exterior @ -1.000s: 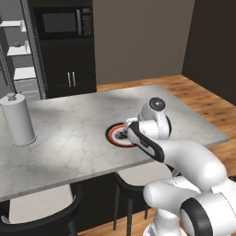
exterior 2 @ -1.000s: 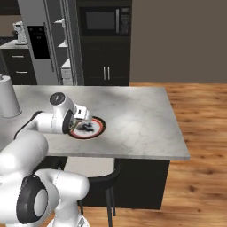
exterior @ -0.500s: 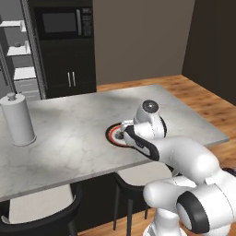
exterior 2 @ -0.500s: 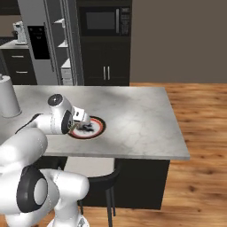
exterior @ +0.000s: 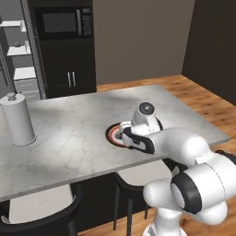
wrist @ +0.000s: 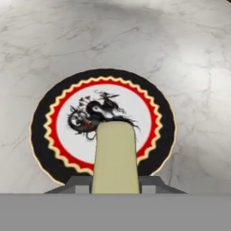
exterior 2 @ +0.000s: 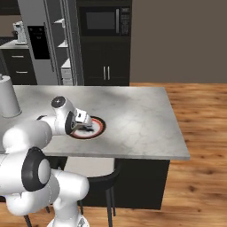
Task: Retrieve the butter from the fridge and place it on a plate on the dining table. Then retrieve the butter knife by the fridge and place it near the plate.
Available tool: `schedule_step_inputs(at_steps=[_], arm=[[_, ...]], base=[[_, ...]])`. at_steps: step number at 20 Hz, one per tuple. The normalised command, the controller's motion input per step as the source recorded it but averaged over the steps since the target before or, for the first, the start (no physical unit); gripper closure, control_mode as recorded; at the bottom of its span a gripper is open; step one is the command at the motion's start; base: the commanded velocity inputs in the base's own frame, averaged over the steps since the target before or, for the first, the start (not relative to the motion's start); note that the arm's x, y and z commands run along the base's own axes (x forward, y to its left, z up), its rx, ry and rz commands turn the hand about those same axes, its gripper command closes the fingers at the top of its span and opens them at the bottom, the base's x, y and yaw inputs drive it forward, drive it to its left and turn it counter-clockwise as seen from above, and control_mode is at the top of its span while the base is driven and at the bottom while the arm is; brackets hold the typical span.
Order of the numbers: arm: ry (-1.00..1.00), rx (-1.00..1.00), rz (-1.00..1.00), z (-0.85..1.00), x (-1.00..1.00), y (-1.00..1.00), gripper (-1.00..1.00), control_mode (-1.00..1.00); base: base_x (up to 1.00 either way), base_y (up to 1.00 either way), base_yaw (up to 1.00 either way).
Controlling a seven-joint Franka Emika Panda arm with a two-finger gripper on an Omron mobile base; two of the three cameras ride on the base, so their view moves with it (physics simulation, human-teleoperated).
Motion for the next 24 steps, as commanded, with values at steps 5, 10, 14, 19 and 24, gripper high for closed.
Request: schedule_step_inputs(at_steps=[5, 10, 14, 19, 24], arm=[[0.0, 0.0, -0.01, -0.14, 0.23, 0.0, 1.0, -1.0], [0.0, 0.0, 0.0, -0.11, 0.21, 0.0, 1.0, -1.0], [0.0, 0.0, 0.0, -0.08, 0.18, 0.0, 1.0, -1.0], [0.0, 0.0, 0.0, -0.06, 0.1, 0.0, 1.0, -1.0], [0.0, 0.0, 0.0, -0.08, 0.02, 0.0, 1.0, -1.0]], base=[[0.0, 0.0, 0.0], [0.0, 0.0, 0.0], [0.0, 0.0, 0.0], [0.0, 0.0, 0.0], [0.0, 0.0, 0.0]])
